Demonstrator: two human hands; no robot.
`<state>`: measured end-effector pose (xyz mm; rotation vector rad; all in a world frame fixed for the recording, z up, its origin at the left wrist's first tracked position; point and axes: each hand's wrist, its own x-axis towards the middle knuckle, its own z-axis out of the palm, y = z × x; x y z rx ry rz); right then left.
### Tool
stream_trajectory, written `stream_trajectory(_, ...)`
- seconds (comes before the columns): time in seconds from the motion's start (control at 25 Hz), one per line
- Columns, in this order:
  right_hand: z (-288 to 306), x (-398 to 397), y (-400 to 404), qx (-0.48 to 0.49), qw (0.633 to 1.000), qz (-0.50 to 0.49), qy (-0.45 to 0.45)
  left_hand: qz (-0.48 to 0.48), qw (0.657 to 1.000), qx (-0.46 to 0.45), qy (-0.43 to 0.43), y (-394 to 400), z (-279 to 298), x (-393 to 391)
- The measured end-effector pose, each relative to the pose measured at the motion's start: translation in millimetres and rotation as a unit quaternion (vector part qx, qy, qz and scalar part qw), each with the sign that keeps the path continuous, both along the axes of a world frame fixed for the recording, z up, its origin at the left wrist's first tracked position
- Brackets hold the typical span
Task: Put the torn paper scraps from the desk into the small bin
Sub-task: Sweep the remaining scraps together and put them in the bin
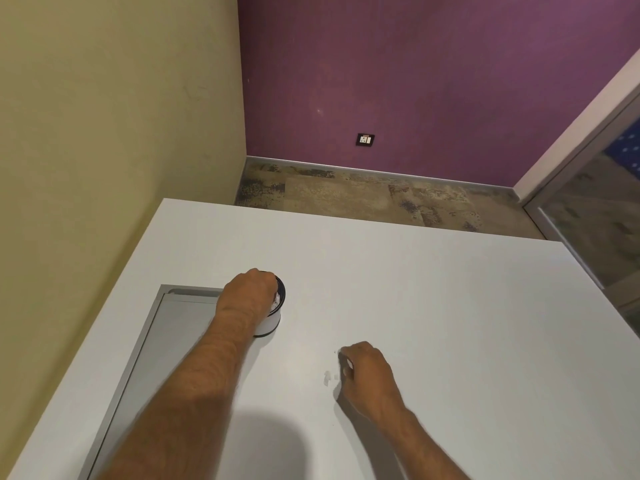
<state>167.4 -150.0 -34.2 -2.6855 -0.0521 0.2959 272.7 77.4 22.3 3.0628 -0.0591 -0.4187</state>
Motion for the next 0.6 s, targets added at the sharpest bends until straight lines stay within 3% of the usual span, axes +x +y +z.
stream_trajectory(0.24, -11.2, -17.3, 26.3, -0.07, 0.986, 0.131, -0.081, -0.016, 1.0, 0.004, -0.005, 0.7, 2.7, -3.3)
stream_trajectory(0.44, -18.2, -50.7, 13.6, -0.058, 0.969, 0.202, -0.129, -0.034, 0.999, -0.007, -0.015, 5.7, 6.6, -7.1)
stream_trajectory(0.52, -13.6, -56.2, 4.3, -0.015, 0.979, 0.172, -0.111, -0.043, 0.998, -0.004, -0.043, 8.6, 10.4, -9.5)
stream_trajectory(0.6, -9.9, -53.9, -8.6, 0.037, 0.988, 0.067, -0.133, -0.058, 0.995, -0.009, -0.082, 13.8, 14.3, -12.5)
